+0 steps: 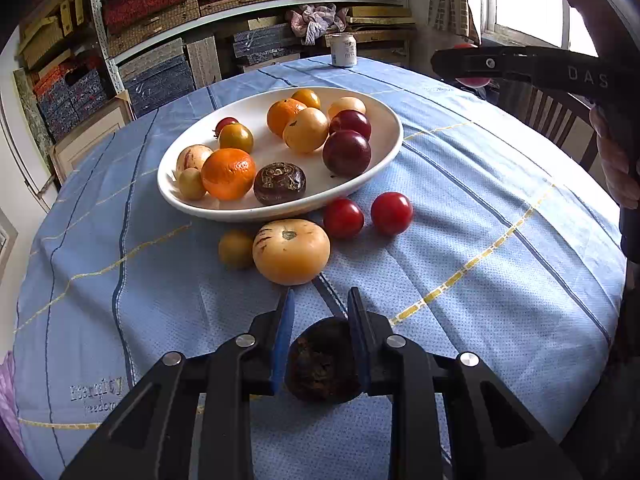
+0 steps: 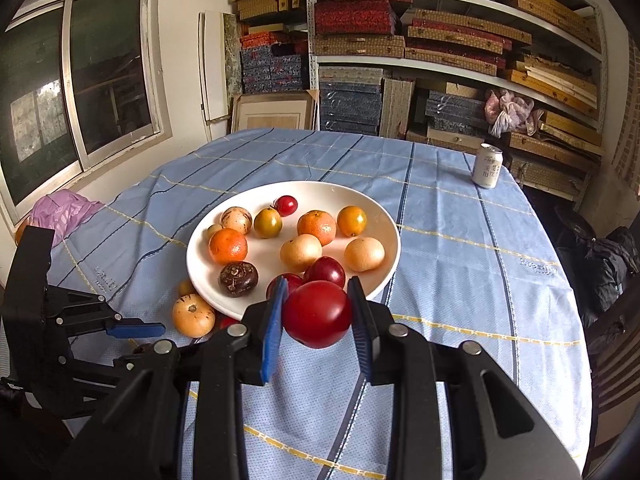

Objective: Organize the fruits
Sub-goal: 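Lift the dark brown fruit and red tomato off the cloth with both grippers, then carry the dark brown fruit and tomato onto the plate and open both grippers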

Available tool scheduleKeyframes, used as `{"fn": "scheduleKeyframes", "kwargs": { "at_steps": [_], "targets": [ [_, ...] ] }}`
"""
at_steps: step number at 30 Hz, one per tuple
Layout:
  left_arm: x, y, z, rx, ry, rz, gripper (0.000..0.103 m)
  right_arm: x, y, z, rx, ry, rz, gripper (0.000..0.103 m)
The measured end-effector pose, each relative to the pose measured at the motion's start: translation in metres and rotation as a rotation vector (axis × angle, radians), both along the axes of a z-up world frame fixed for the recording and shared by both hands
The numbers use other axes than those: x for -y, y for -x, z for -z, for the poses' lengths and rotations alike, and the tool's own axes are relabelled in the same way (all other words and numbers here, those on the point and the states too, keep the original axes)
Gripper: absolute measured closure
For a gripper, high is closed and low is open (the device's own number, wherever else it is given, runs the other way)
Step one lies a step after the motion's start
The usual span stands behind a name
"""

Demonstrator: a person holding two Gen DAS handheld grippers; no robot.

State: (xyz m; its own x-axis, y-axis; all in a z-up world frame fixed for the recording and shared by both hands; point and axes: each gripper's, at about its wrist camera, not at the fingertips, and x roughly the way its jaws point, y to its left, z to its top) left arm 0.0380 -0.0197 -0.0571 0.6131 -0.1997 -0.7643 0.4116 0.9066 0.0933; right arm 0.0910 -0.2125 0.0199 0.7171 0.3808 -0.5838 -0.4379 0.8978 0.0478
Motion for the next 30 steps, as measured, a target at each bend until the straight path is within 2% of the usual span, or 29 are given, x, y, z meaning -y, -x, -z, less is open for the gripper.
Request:
{"fn": "scheduleKeyframes", "kwargs": {
  "at_steps": [4, 5, 6, 7, 9, 11, 14, 17, 20, 22, 23, 25, 27, 30],
  "targets": [
    [0.000, 0.002, -0.002, 0.001, 0.000, -0.004, 0.074, 0.001, 0.003, -0.002, 0.007, -0.002, -0.002, 0.073],
    [-0.001, 0.002, -0.003, -0.002, 0.002, -0.006, 0.070, 0.002, 0.004, -0.002, 0.009, -0.004, -0.002, 0.073],
    [-0.003, 0.003, -0.003, -0.005, 0.001, -0.008, 0.060, 0.003, 0.003, -0.003, 0.009, -0.006, -0.002, 0.073],
    [-0.004, 0.004, -0.004, -0.007, -0.002, -0.013, 0.055, 0.004, 0.003, -0.003, 0.010, -0.007, -0.002, 0.073],
    [-0.008, 0.004, -0.004, -0.007, -0.004, -0.033, 0.027, 0.004, 0.003, -0.003, 0.008, -0.009, -0.004, 0.073],
    [-0.011, 0.004, -0.002, -0.017, 0.004, -0.047, 0.025, 0.003, 0.005, -0.004, 0.006, -0.009, -0.005, 0.073],
    [-0.010, 0.002, 0.005, -0.050, 0.006, -0.050, 0.016, 0.002, 0.007, -0.004, 0.005, -0.010, -0.014, 0.073],
    [0.000, 0.007, 0.015, -0.070, -0.025, -0.015, 0.016, 0.002, 0.009, -0.005, 0.004, -0.006, -0.017, 0.073],
    [0.003, 0.010, 0.017, -0.033, -0.039, -0.019, 0.015, 0.002, 0.009, -0.005, 0.002, -0.013, -0.010, 0.073],
    [0.002, 0.009, 0.017, -0.034, -0.034, -0.033, 0.021, 0.002, 0.011, -0.005, 0.002, -0.013, -0.010, 0.073],
    [0.002, 0.011, 0.017, -0.036, -0.029, -0.024, 0.037, 0.002, 0.011, -0.005, 0.001, -0.011, -0.010, 0.073],
    [0.006, 0.014, 0.015, -0.021, -0.060, -0.008, 0.059, 0.003, 0.010, -0.004, -0.007, -0.012, -0.007, 0.073],
    [0.011, 0.018, 0.016, 0.000, -0.089, 0.017, 0.060, 0.004, 0.009, -0.004, -0.011, -0.018, -0.003, 0.073],
    [0.011, 0.018, 0.016, -0.004, -0.093, 0.018, 0.060, 0.004, 0.011, -0.005, -0.010, -0.020, -0.008, 0.073]
  ]
}}
